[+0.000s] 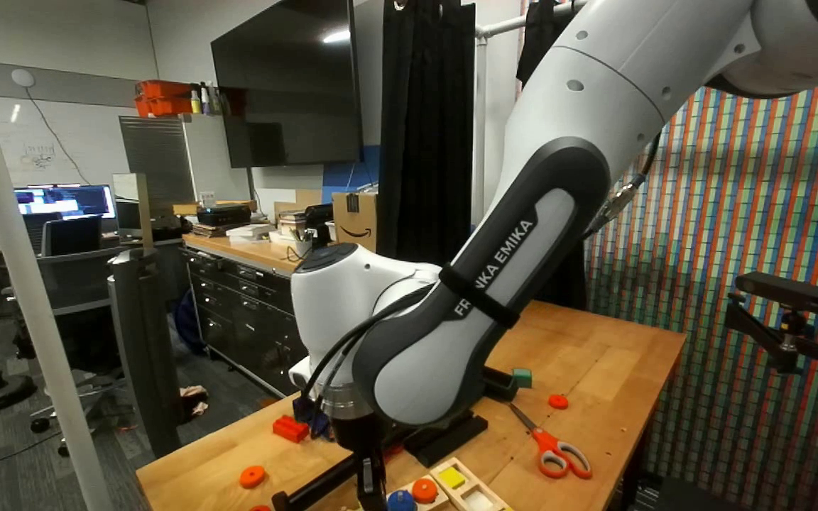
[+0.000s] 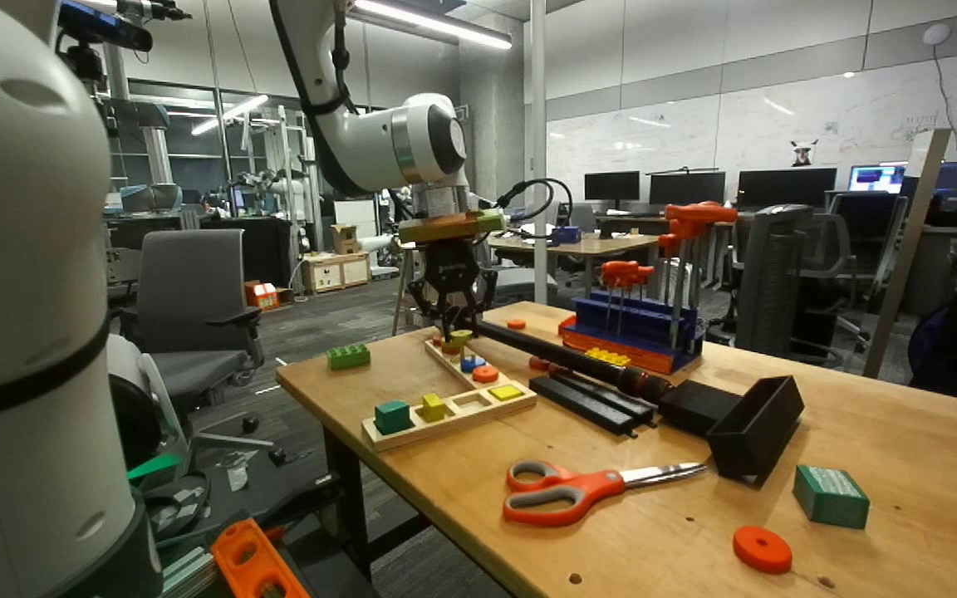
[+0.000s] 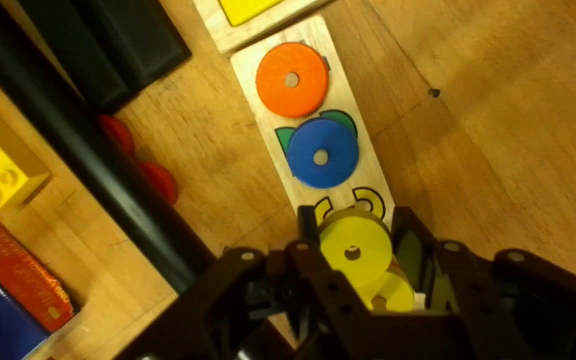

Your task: Unhang the yellow object from the wooden object and put it on the table

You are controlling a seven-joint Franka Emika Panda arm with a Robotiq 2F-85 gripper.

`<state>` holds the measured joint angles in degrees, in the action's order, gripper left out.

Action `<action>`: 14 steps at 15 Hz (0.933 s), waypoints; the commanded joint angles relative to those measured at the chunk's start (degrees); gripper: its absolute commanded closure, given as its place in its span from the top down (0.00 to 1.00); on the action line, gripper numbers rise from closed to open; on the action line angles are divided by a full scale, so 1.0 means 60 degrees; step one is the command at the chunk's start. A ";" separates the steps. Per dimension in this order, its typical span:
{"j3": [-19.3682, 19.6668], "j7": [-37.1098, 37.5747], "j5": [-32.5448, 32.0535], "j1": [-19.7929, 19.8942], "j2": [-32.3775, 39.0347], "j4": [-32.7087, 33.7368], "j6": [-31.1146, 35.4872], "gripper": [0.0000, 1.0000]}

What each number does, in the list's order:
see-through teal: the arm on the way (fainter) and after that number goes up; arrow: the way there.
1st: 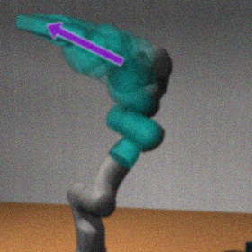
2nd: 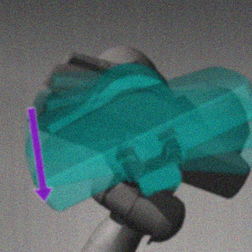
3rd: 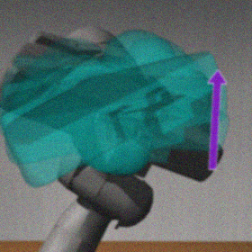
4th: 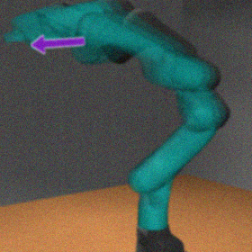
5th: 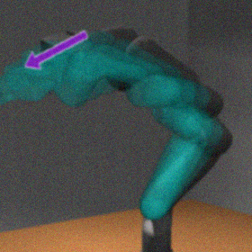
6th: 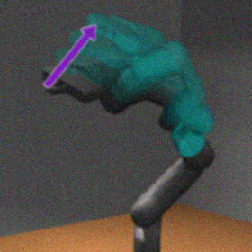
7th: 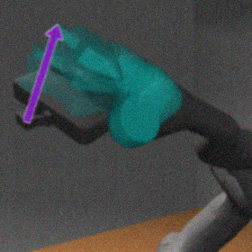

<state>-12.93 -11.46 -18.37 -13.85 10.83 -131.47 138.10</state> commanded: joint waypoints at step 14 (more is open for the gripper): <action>0.1499 0.4457 -0.1386 0.1464 -0.2490 -0.0608 -0.1998 0.24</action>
<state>-5.10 9.35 -24.39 -7.36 -1.08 -132.67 127.32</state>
